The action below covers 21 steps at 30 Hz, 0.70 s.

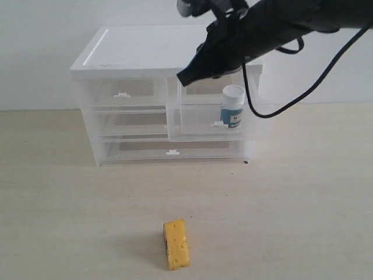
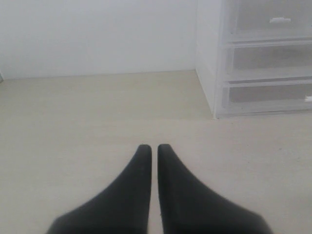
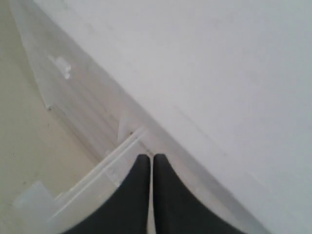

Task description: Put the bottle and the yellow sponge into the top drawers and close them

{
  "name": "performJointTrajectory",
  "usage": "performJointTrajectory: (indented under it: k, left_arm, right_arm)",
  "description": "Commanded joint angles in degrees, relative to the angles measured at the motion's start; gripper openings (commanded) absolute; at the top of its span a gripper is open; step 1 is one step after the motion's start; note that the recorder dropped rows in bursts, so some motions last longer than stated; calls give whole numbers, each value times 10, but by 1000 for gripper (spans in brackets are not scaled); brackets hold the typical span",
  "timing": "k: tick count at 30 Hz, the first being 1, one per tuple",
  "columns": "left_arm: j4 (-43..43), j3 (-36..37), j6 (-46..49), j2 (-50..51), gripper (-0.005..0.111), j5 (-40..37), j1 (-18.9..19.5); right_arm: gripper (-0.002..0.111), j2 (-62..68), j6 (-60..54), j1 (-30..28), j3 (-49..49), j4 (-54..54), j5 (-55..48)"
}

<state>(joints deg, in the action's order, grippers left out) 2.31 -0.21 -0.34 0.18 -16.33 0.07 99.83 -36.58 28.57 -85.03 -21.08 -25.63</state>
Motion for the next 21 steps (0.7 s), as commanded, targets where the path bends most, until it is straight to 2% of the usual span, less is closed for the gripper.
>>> performJointTrajectory:
  k: [1, 6, 10, 21]
  left_arm:
    - [-4, 2, -1, -2, 4, 1, 3]
    - [-4, 2, -1, -2, 4, 1, 3]
    - [-4, 2, -1, -2, 4, 1, 3]
    - [-4, 2, -1, -2, 4, 1, 3]
  right_arm:
    - [0, -60, -3, 0, -3, 19, -13]
    - [0, -86, 11, 0, -3, 112, -144]
    - [0, -81, 65, 0, -3, 186, -220]
    - [0, -55, 59, 0, -91, 167, -320]
